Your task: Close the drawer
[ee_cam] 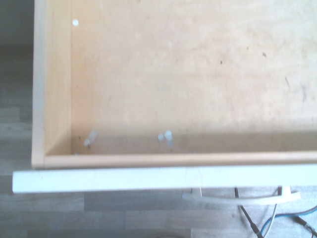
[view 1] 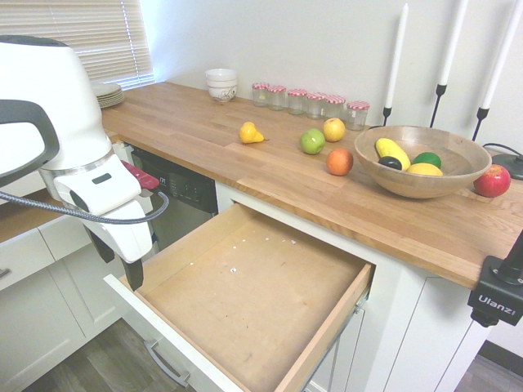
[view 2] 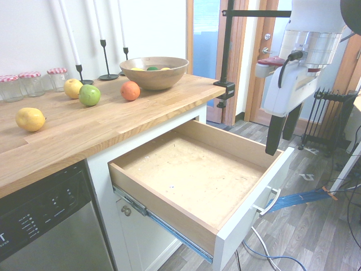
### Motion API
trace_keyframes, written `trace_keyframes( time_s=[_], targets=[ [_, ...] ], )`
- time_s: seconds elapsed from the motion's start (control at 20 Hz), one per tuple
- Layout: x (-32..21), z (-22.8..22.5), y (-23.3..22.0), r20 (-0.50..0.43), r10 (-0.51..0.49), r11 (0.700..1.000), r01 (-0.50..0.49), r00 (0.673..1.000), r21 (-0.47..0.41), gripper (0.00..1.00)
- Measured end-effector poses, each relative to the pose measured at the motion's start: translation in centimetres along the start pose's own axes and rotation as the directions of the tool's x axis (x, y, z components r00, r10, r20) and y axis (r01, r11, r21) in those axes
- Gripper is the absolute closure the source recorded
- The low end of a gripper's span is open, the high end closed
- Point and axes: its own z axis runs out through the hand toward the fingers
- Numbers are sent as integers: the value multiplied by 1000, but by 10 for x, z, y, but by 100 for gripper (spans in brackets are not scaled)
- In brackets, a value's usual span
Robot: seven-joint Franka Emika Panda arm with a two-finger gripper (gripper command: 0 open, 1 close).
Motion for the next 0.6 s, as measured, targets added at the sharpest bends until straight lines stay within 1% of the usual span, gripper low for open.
trace_keyframes(
  time_s=[0.6],
  targets=[
    [-13,30,28,18,23,1000,-23,1000,-21,0]
  ],
)
